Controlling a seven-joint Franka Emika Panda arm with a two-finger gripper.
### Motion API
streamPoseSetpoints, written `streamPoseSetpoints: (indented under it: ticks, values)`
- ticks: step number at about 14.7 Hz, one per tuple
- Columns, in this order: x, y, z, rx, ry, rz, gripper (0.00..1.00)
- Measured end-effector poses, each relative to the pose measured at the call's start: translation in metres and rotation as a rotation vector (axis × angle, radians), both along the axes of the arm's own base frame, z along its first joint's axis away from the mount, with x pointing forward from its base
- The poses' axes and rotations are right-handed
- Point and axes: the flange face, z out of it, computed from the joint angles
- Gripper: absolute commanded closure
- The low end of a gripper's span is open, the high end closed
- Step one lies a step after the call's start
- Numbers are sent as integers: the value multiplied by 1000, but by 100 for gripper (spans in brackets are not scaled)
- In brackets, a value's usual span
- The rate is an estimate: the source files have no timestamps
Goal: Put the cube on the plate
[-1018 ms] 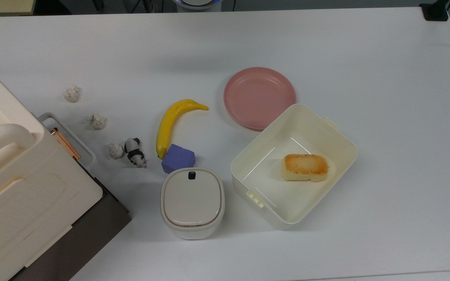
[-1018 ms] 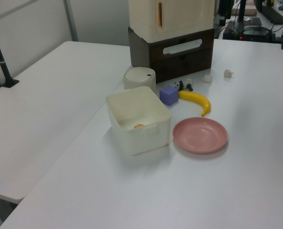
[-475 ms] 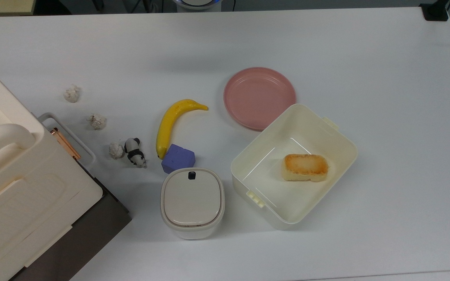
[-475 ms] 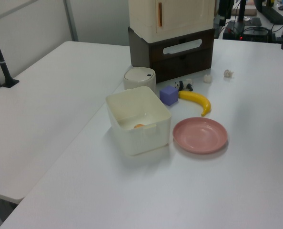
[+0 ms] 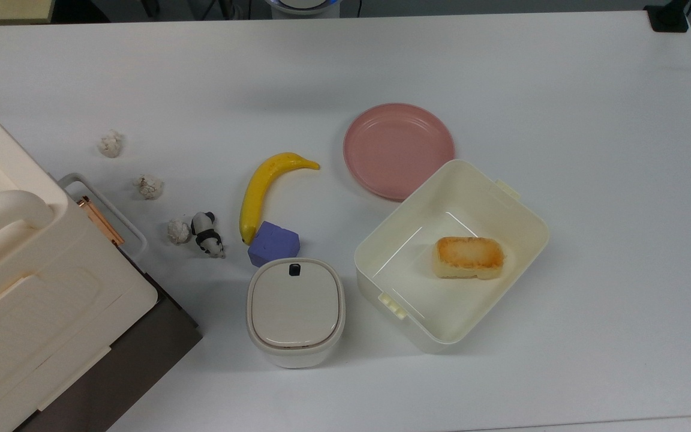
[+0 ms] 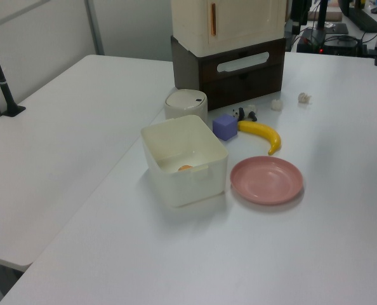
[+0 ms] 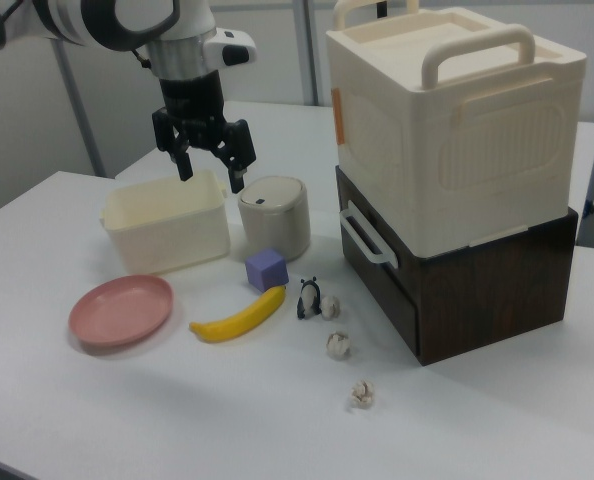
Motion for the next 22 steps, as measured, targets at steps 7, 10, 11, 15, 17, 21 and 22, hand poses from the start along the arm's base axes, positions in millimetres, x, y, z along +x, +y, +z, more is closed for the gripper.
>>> streamPoseSetpoints:
  ticks: [7, 10, 11, 15, 17, 21, 22]
  values:
    - [14, 1, -4, -14, -65, 4, 0]
    - [24, 8, -13, -18, -78, 16, 0]
    - [28, 9, -17, -19, -83, 18, 0]
    - [43, 14, -34, 22, -119, 14, 0]
    - [50, 16, -45, 42, -118, 10, 0]
    - [70, 34, -78, 80, -103, 23, 0]
    - [74, 38, -86, 95, -99, 23, 0]
